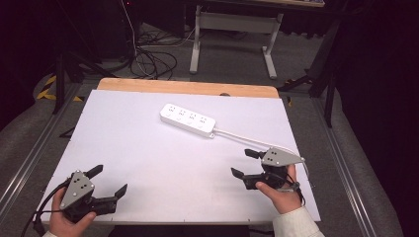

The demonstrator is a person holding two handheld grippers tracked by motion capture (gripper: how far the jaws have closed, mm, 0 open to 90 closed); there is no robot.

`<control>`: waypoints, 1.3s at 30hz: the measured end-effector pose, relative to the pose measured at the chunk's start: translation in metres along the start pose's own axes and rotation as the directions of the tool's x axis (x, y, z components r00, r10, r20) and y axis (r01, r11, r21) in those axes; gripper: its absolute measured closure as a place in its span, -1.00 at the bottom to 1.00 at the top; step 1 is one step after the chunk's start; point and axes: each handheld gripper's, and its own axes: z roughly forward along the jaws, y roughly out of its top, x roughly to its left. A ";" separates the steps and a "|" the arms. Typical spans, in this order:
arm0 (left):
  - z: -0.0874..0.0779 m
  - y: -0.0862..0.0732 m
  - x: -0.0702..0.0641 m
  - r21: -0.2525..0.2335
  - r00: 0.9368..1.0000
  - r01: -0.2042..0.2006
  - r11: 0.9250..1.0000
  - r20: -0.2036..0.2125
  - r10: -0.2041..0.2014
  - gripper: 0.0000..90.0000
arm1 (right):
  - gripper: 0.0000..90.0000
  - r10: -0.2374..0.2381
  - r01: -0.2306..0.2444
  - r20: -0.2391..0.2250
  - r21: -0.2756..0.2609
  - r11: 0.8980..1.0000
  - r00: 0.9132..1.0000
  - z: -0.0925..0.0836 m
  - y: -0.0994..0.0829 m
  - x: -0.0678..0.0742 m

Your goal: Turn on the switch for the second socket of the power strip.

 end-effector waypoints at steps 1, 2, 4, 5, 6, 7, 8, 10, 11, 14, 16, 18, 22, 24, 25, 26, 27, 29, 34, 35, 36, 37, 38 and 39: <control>0.000 0.000 0.000 0.000 1.000 0.004 1.000 0.002 -0.004 -0.83 | -0.52 0.000 0.000 0.000 0.000 1.000 1.000 0.000 0.000 0.000; 0.000 0.000 0.000 0.002 1.000 0.012 1.000 0.006 -0.013 -0.83 | -0.52 0.008 -0.008 0.004 0.007 1.000 1.000 0.000 -0.002 0.000; -0.001 0.000 0.001 0.004 1.000 0.012 1.000 0.011 -0.012 -0.84 | -0.52 0.038 -0.039 0.027 0.038 0.999 0.999 -0.001 -0.012 -0.002; -0.001 0.000 0.001 0.004 1.000 0.010 1.000 0.012 -0.011 -0.84 | -0.52 0.038 -0.039 0.027 0.038 0.999 0.999 -0.001 -0.012 -0.002; -0.001 0.000 0.001 0.005 1.000 0.011 1.000 0.013 -0.011 -0.85 | -0.52 0.045 -0.046 0.028 0.041 0.998 0.999 -0.001 -0.015 -0.002; -0.001 0.000 0.001 0.006 1.000 0.008 1.000 0.013 -0.008 -0.85 | -0.52 0.051 -0.052 0.027 0.045 0.998 0.998 -0.001 -0.019 -0.002; 0.000 -0.001 0.001 0.007 1.000 0.007 1.000 0.015 -0.007 -0.85 | -0.52 0.053 -0.055 0.028 0.049 0.997 0.998 -0.001 -0.022 -0.002; 0.000 -0.001 0.001 0.007 1.000 0.012 1.000 0.017 -0.012 -0.86 | -0.52 0.063 -0.064 0.029 0.051 0.997 0.998 -0.001 -0.027 -0.001; 0.000 -0.001 0.001 0.006 1.000 0.013 1.000 0.018 -0.014 -0.86 | -0.52 0.070 -0.072 0.037 0.055 0.996 0.997 -0.001 -0.031 -0.001; 0.000 -0.001 0.001 0.004 1.000 0.014 1.000 0.019 -0.014 -0.87 | -0.52 0.089 -0.092 0.046 0.063 0.994 0.995 -0.002 -0.040 -0.001; 0.000 -0.001 0.001 0.006 1.000 0.012 1.000 0.022 -0.012 -0.87 | -0.52 0.092 -0.096 0.049 0.073 0.993 0.995 -0.002 -0.046 -0.001; 0.000 -0.002 0.001 0.007 1.000 0.001 1.000 0.017 -0.001 -0.87 | -0.53 0.088 -0.093 0.054 0.086 0.992 0.995 -0.003 -0.051 -0.001; 0.002 -0.003 0.001 0.009 1.000 -0.010 1.000 0.007 0.010 -0.89 | -0.53 0.105 -0.111 0.059 0.096 0.989 0.993 -0.005 -0.060 0.000; 0.002 -0.003 0.002 0.006 1.000 -0.007 1.000 0.010 0.007 -0.89 | -0.54 0.114 -0.120 0.062 0.098 0.988 0.992 -0.005 -0.064 0.000; 0.002 -0.004 0.002 0.004 1.000 -0.007 1.000 0.012 0.006 -0.89 | -0.54 0.118 -0.124 0.064 0.101 0.987 0.991 -0.006 -0.066 0.000; 0.002 -0.004 0.002 0.004 1.000 -0.004 1.000 0.014 0.004 -0.89 | -0.54 0.122 -0.128 0.065 0.104 0.986 0.990 -0.006 -0.069 0.001; 0.002 -0.004 0.002 0.004 1.000 -0.005 1.000 0.011 0.005 -0.89 | -0.54 0.126 -0.132 0.065 0.109 0.985 0.990 -0.006 -0.072 0.001; 0.003 -0.004 0.002 0.006 1.000 -0.002 1.000 0.014 0.001 -0.89 | -0.54 0.127 -0.135 0.070 0.119 0.984 0.989 -0.007 -0.076 0.002; 0.002 -0.008 0.005 0.010 1.000 -0.014 1.000 0.002 0.014 -0.90 | -0.54 0.121 -0.131 0.080 0.136 0.982 0.989 -0.009 -0.081 0.004; 0.001 -0.009 0.005 0.015 1.000 -0.002 1.000 0.005 0.002 -0.90 | -0.54 0.116 -0.127 0.084 0.142 0.982 0.990 -0.010 -0.082 0.004; 0.001 -0.010 0.007 0.015 1.000 -0.011 1.000 0.000 0.011 -0.90 | -0.54 0.111 -0.123 0.086 0.151 0.981 0.990 -0.010 -0.082 0.004; 0.000 -0.011 0.007 0.016 1.000 -0.009 1.000 -0.007 0.009 -0.90 | -0.54 0.111 -0.123 0.085 0.156 0.980 0.990 -0.010 -0.082 0.004; -0.001 -0.012 0.008 0.013 1.000 -0.007 1.000 -0.009 0.008 -0.90 | -0.54 0.111 -0.123 0.084 0.159 0.980 0.990 -0.010 -0.082 0.004; -0.001 -0.012 0.009 0.011 1.000 -0.004 1.000 -0.007 0.004 -0.90 | -0.54 0.107 -0.120 0.085 0.162 0.980 0.991 -0.009 -0.082 0.004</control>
